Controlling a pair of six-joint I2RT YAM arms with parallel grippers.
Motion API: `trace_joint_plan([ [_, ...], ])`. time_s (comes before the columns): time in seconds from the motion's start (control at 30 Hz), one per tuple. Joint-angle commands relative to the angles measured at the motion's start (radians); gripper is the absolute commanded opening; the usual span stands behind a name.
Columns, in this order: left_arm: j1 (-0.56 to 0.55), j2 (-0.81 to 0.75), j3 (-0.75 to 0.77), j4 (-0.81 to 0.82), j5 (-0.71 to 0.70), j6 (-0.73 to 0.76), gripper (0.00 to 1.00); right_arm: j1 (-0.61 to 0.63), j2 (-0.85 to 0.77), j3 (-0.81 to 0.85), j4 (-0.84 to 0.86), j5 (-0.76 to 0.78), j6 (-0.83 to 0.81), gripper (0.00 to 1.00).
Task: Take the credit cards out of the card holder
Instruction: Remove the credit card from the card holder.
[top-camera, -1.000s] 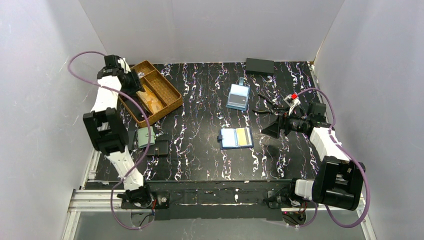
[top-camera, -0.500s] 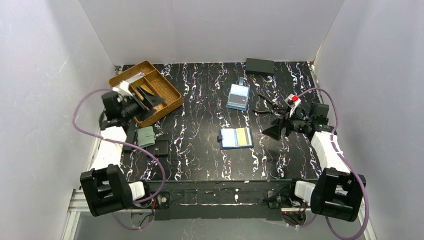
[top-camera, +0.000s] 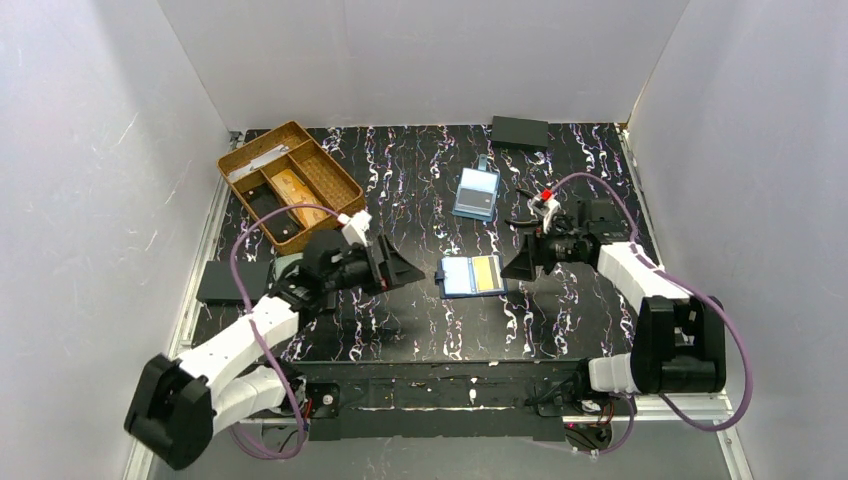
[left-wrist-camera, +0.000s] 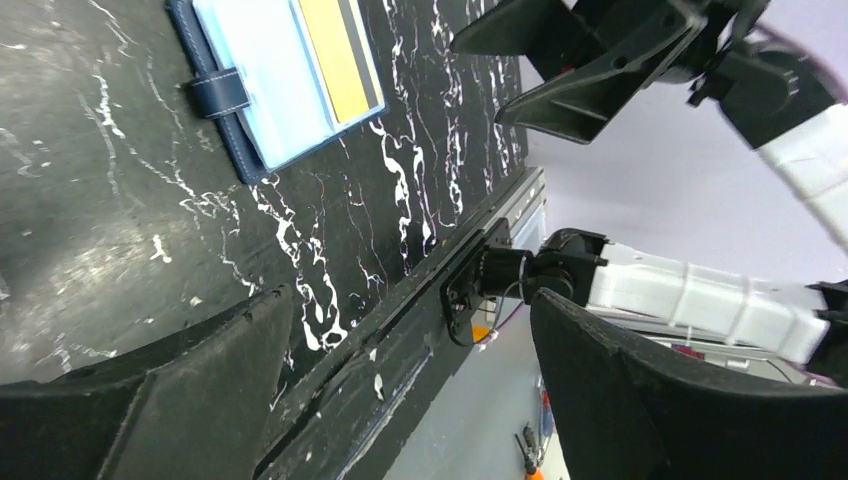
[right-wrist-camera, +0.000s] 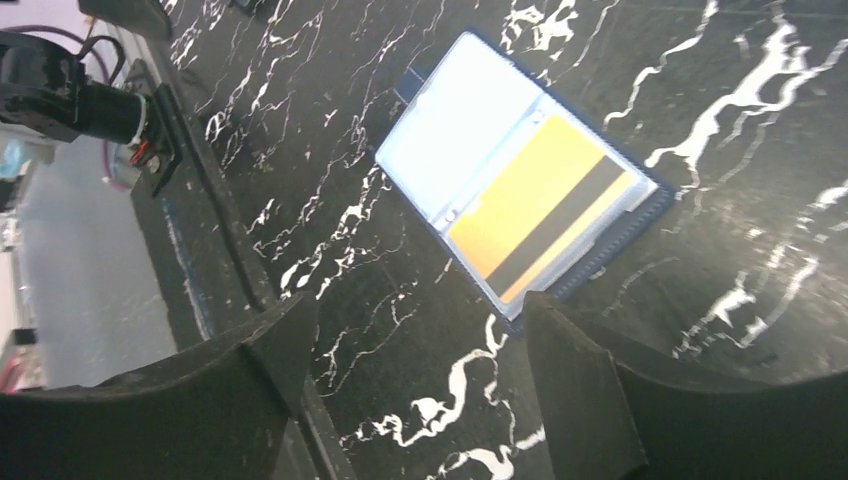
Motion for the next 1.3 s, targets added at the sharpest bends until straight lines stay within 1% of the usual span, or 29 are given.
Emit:
trace_joint_plan([
  [0.0,-0.126,0.159,0.061,0.148,-0.127,-0.033,0.8,0.057,0.088,0.08,0.027,0.062,0.182,0.79],
  [0.13,-0.2,0.351,0.151,0.204,-0.143,-0.034,0.69,0.072,0.164,0.071,0.11,0.084,0.311,0.75],
  [0.2,-0.224,0.441,0.197,0.231,-0.144,-0.039,0.65,0.076,0.185,0.044,0.184,0.076,0.38,0.72],
  [0.27,-0.243,0.523,0.248,0.248,-0.138,-0.037,0.61,0.079,0.199,0.025,0.233,0.073,0.411,0.69],
  [0.4,-0.259,0.644,0.32,0.265,-0.135,-0.04,0.51,0.079,0.229,0.006,0.283,0.055,0.443,0.56],
  [0.47,-0.261,0.685,0.338,0.27,-0.136,-0.044,0.49,0.079,0.245,-0.006,0.306,0.052,0.451,0.52],
  [0.53,-0.262,0.718,0.349,0.273,-0.139,-0.049,0.47,0.079,0.261,-0.015,0.328,0.05,0.457,0.49],
  [0.63,-0.264,0.766,0.363,0.278,-0.134,-0.05,0.47,0.079,0.284,-0.009,0.334,0.043,0.457,0.48],
  [1.07,-0.265,0.866,0.439,0.289,-0.116,-0.043,0.49,0.074,0.344,0.017,0.325,0.072,0.444,0.47],
  [1.27,-0.264,0.901,0.456,0.291,-0.128,-0.047,0.45,0.06,0.367,0.024,0.313,0.084,0.441,0.47],
])
